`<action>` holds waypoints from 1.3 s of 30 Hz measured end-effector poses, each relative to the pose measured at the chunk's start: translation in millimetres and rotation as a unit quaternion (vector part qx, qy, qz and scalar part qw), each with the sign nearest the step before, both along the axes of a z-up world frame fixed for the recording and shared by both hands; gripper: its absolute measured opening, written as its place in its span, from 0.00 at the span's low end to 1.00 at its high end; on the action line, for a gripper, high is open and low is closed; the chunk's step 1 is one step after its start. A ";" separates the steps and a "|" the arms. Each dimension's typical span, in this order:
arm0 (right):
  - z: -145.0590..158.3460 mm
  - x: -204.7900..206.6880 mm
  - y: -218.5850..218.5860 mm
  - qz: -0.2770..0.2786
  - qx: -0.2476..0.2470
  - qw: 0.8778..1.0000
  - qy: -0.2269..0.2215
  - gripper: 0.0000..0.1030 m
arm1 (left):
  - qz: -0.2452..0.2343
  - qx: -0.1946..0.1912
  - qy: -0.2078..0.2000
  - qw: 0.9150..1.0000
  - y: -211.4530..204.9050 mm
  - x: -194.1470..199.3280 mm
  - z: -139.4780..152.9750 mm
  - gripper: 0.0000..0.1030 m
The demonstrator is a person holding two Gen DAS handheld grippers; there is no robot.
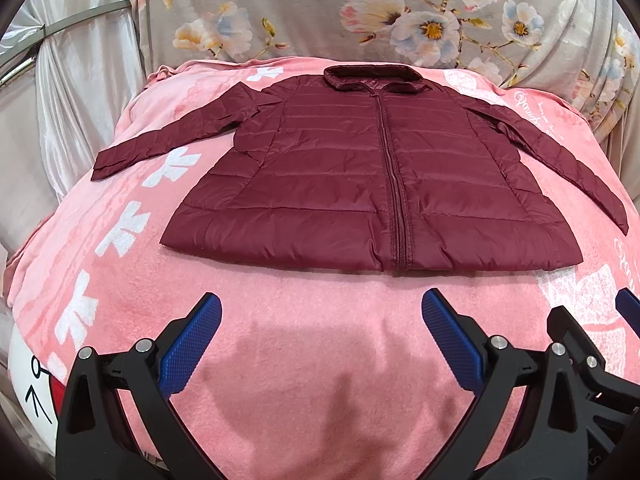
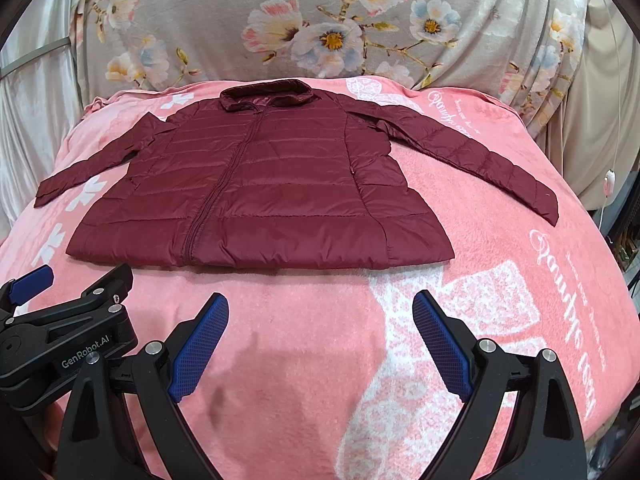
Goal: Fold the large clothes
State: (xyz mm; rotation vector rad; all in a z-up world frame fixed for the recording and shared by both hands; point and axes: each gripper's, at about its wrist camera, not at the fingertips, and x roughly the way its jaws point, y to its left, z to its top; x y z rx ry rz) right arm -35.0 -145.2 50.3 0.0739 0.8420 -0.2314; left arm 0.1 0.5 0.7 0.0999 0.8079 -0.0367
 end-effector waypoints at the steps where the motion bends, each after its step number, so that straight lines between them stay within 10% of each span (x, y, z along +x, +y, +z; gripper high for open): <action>1: -0.2 0.0 0.1 0.000 0.000 1.000 0.000 0.88 | 0.000 0.001 -0.001 1.000 -0.1 -0.2 0.4 0.95; 39: 5.9 -2.6 -13.6 -0.010 0.003 1.000 -0.005 0.88 | 0.015 0.005 0.001 1.000 26.3 0.8 8.1 0.95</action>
